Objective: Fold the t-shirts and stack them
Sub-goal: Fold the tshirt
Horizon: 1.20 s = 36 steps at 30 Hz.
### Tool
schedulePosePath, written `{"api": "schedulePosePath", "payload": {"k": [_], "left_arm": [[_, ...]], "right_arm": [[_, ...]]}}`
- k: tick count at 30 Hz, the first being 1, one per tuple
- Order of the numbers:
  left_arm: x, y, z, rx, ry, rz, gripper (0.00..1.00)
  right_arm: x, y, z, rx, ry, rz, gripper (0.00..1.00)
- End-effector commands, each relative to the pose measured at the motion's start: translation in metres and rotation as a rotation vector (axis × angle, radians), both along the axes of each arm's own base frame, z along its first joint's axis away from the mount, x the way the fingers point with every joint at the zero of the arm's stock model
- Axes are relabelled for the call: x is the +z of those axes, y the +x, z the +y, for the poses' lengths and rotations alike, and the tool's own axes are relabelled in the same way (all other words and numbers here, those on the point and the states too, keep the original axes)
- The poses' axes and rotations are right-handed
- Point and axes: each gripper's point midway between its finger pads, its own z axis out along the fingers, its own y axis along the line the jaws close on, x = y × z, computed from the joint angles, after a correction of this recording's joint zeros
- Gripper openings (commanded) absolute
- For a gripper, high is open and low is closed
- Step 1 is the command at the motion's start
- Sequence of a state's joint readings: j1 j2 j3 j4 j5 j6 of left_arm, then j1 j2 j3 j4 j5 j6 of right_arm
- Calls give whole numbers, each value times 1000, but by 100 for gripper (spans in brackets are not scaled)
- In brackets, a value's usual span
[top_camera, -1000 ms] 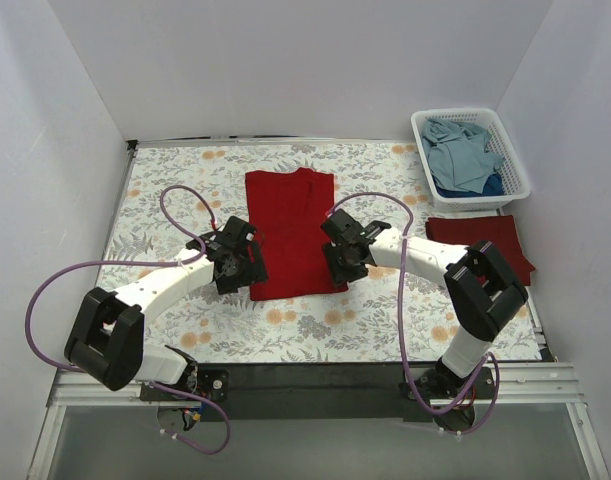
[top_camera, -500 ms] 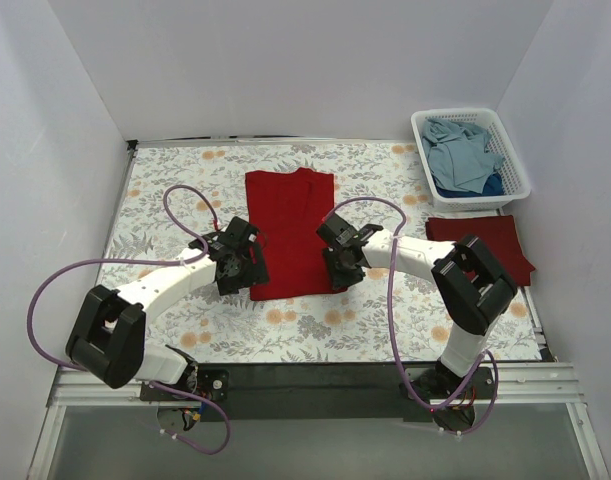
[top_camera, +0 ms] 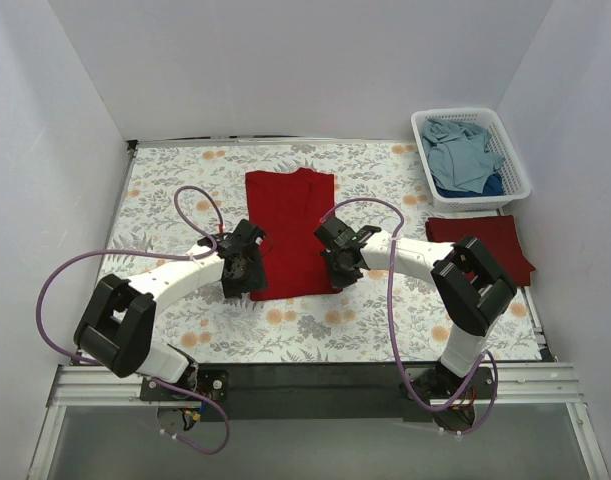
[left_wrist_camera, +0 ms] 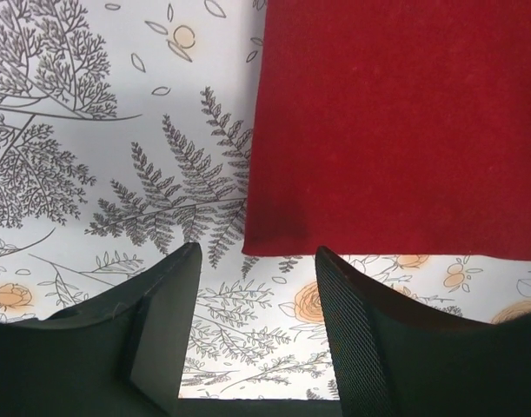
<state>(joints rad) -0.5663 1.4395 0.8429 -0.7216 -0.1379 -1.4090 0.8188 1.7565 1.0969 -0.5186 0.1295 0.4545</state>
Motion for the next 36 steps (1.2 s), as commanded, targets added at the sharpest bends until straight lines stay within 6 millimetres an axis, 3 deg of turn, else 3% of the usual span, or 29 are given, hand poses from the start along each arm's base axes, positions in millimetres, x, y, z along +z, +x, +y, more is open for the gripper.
{"api": "schedulePosePath", "payload": {"k": [1, 6, 16, 18, 19, 21, 24, 28, 29, 31, 32, 33, 34, 35, 36], "left_arm": [[7, 13, -6, 3, 9, -31, 53], [-8, 13, -4, 12, 48, 15, 41], [-39, -9, -1, 21, 77, 139, 43], [-41, -12, 1, 24, 81, 147, 37], [-41, -14, 1, 23, 79, 149, 30], [-39, -16, 1, 24, 75, 150, 5], [-32, -27, -1, 12, 59, 164, 0], [-16, -69, 2, -17, 64, 196, 0], [-11, -90, 1, -20, 63, 227, 0], [2, -116, -1, -25, 12, 229, 0], [3, -149, 3, -73, 33, 290, 0], [6, -163, 0, -14, 14, 302, 0], [12, -182, -4, -16, -23, 337, 0], [16, -209, -2, -83, -35, 355, 0], [20, -226, -7, -16, -72, 402, 0]], "right_arm": [[-14, -15, -22, 13, -89, 43, 1], [-14, -15, -21, 19, -84, 45, 1], [-13, -16, -18, 29, -67, 41, 1], [-13, -16, -16, 36, -62, 44, 1], [-12, -16, -15, 42, -60, 42, 1], [-9, -20, -11, 62, -42, 50, 1], [-2, -33, -7, 98, -13, 79, 1], [16, -73, -15, 148, 3, 139, 1], [14, -98, -18, 172, 3, 190, 1], [26, -123, -25, 180, 27, 201, 1], [28, -149, -27, 221, 25, 242, 1], [22, -170, -38, 194, 8, 288, 1], [29, -184, -40, 204, 35, 292, 1], [30, -209, -43, 246, 31, 329, 1], [24, -224, -53, 250, 14, 363, 1]]}}
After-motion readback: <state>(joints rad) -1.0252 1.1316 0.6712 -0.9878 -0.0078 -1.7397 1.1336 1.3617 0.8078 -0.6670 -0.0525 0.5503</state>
